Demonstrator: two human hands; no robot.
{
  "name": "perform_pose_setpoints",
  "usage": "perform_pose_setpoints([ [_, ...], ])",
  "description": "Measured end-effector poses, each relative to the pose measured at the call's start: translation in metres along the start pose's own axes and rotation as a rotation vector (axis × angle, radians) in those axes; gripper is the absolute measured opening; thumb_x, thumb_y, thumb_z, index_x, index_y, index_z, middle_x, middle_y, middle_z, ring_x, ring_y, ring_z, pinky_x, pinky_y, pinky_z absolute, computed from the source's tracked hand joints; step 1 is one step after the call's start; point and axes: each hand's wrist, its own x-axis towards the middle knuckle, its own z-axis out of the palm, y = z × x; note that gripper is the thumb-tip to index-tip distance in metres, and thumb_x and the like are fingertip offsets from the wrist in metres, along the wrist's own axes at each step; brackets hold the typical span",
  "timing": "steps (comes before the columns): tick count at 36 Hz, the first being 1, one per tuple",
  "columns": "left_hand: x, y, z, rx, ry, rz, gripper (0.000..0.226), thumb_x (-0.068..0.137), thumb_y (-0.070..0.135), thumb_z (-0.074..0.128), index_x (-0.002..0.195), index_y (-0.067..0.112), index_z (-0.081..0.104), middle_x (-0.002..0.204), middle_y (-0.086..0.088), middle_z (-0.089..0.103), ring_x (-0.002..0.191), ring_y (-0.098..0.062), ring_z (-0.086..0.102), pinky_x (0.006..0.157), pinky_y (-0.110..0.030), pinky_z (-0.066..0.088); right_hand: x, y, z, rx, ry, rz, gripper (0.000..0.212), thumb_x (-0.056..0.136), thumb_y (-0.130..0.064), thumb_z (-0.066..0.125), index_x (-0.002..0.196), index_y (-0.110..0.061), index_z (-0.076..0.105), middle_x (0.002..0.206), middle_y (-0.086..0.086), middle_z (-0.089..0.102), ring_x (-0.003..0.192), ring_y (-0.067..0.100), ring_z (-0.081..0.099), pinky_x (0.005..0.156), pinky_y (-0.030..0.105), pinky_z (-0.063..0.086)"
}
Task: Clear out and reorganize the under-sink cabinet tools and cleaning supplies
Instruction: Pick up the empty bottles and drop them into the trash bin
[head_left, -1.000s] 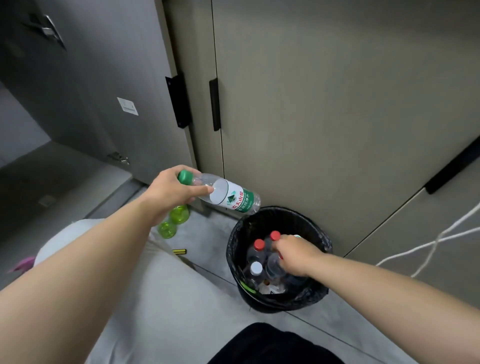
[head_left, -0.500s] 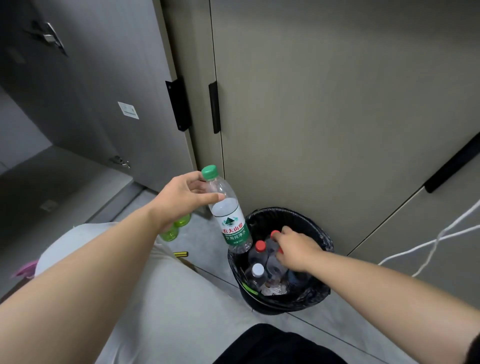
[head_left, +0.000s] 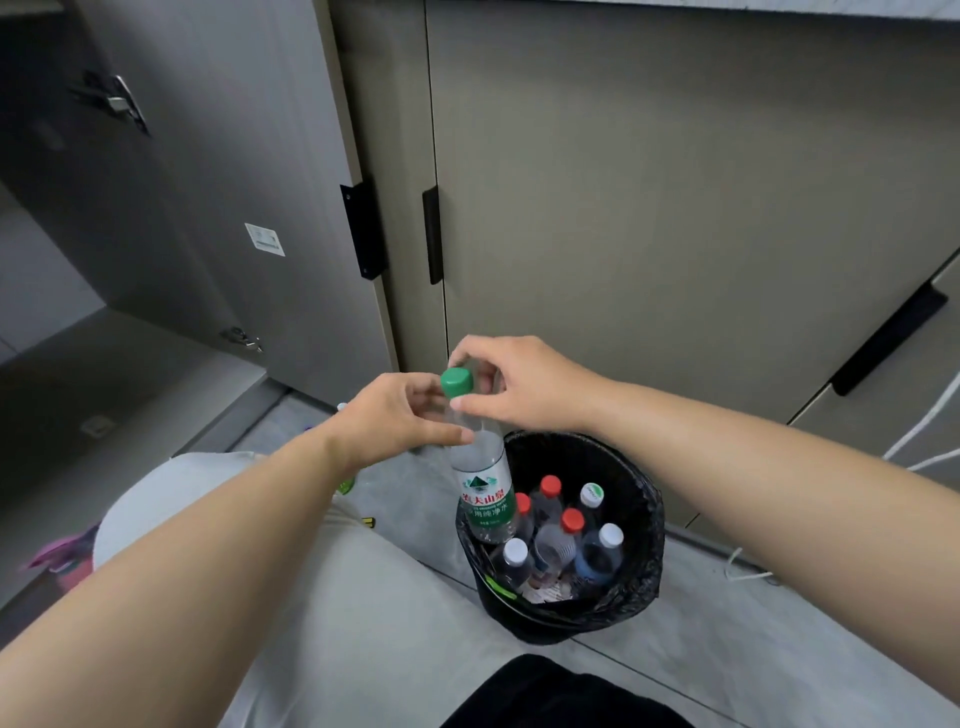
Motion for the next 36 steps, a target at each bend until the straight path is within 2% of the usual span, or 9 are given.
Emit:
perform_pose_setpoints([
  [4,-0.001,-0.003,0.001,0.068,-0.073,0.020,0.041,0.064,0.028,0.096,0.100,0.023,0.076,0.101,-0.002,0.078,0.099,-0.019,0.075,0.091,-0.028,0.057,-0.005,0.005,0.004,0.024,-0.038,0.047,0.025,0.078,-0.032,0.078,0.094,-0.025,0.060,0.073,-0.004,0.062,0.059,0.004,0.049,0.066,0.030,0.049],
  [5,-0.001,-0.003,0.001,0.070,-0.080,0.020,0.042,0.064,0.030,0.096,0.101,0.024,0.076,0.102,0.000,0.078,0.099,-0.018,0.075,0.092,-0.028,0.057,-0.007,0.007,0.003,0.017,-0.041,0.059,0.024,0.076,-0.030,0.078,0.091,-0.024,0.060,0.071,-0.005,0.061,0.059,0.004,0.049,0.065,0.028,0.047],
  [9,0.000,-0.004,0.001,0.108,-0.031,0.017,0.044,0.068,0.040,0.092,0.106,0.024,0.077,0.098,0.002,0.079,0.097,-0.021,0.075,0.093,-0.043,0.059,-0.020,0.016,-0.007,-0.097,-0.090,0.089,0.024,0.070,-0.031,0.075,0.085,-0.024,0.057,0.068,-0.009,0.056,0.061,0.004,0.049,0.059,0.019,0.040],
  [14,0.004,-0.008,-0.001,0.191,0.036,0.004,0.023,0.076,0.033,0.089,0.094,0.025,0.077,0.087,-0.001,0.076,0.076,-0.011,0.069,0.083,-0.043,0.059,-0.042,0.032,-0.020,-0.189,-0.221,0.175,0.025,0.071,-0.034,0.074,0.082,-0.023,0.054,0.065,-0.009,0.055,0.059,0.005,0.047,0.058,0.028,0.041],
  [20,0.006,-0.006,0.001,0.261,0.030,-0.016,0.010,0.084,0.029,0.083,0.090,0.023,0.077,0.082,0.001,0.075,0.074,-0.016,0.067,0.084,-0.043,0.058,-0.069,0.050,-0.005,-0.317,-0.346,0.246,0.032,0.069,-0.035,0.074,0.080,-0.018,0.048,0.065,-0.004,0.056,0.063,0.018,0.048,0.059,0.039,0.046],
  [25,0.006,-0.001,0.006,0.305,0.050,-0.028,0.006,0.090,0.025,0.076,0.089,0.020,0.077,0.084,-0.006,0.075,0.081,-0.029,0.071,0.083,-0.040,0.058,-0.095,0.065,0.036,-0.489,-0.494,0.297,0.027,0.075,-0.036,0.071,0.088,-0.022,0.051,0.076,-0.003,0.054,0.071,0.026,0.057,0.057,0.036,0.047],
  [29,0.005,0.000,0.007,0.308,0.042,-0.045,0.007,0.092,0.022,0.074,0.090,0.016,0.076,0.087,-0.008,0.076,0.086,-0.026,0.073,0.084,-0.037,0.059,-0.116,0.078,0.071,-0.624,-0.589,0.313,0.027,0.083,-0.032,0.062,0.103,-0.012,0.060,0.101,0.012,0.062,0.078,0.033,0.061,0.060,0.033,0.046],
  [33,0.005,-0.004,0.005,0.306,0.047,-0.061,0.006,0.092,0.021,0.074,0.090,0.015,0.076,0.086,-0.008,0.076,0.085,-0.024,0.074,0.067,-0.020,0.056,-0.129,0.088,0.094,-0.643,-0.616,0.300,0.027,0.090,-0.027,0.058,0.109,-0.008,0.060,0.108,0.014,0.061,0.092,0.037,0.063,0.071,0.037,0.051],
  [36,0.006,-0.008,0.003,0.315,0.056,-0.077,0.006,0.092,0.022,0.073,0.088,0.019,0.076,0.082,-0.004,0.076,0.082,-0.021,0.074,0.060,-0.012,0.049,-0.132,0.091,0.105,-0.643,-0.603,0.313,0.025,0.089,-0.025,0.059,0.110,-0.011,0.061,0.107,0.014,0.064,0.093,0.038,0.064,0.071,0.039,0.050],
])
